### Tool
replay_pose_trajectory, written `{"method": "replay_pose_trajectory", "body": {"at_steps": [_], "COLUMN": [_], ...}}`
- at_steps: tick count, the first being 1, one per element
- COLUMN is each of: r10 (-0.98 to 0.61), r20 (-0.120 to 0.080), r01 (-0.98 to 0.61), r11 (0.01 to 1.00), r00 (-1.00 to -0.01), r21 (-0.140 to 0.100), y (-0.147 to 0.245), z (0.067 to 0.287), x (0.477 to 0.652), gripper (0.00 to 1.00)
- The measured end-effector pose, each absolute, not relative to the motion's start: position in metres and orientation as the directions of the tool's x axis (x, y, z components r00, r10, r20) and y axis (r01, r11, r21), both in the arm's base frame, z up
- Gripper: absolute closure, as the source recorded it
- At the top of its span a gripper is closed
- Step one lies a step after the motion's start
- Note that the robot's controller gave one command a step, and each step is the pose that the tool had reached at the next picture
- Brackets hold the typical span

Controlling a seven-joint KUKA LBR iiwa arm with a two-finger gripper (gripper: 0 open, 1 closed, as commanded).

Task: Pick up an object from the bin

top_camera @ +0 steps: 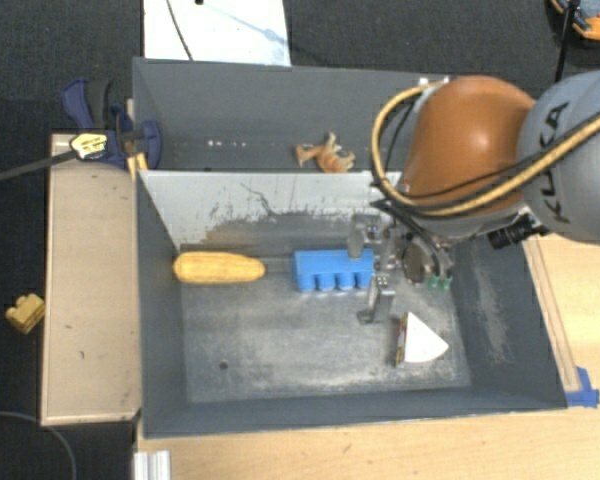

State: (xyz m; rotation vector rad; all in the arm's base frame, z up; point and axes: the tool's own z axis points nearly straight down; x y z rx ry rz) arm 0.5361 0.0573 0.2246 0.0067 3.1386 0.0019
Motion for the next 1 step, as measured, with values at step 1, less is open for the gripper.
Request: {"method": "replay_pose_trajectory", "body": {"at_steps": [1], "r10": [0.005], "r20": [-0.003], "r01": [0.005], "r11": [1.000], "r00": [-1.000], "r21": [0.001], "y": [0.0572], "z": [0.2246], "x": [0.5361], "gripper": [0.00]}}
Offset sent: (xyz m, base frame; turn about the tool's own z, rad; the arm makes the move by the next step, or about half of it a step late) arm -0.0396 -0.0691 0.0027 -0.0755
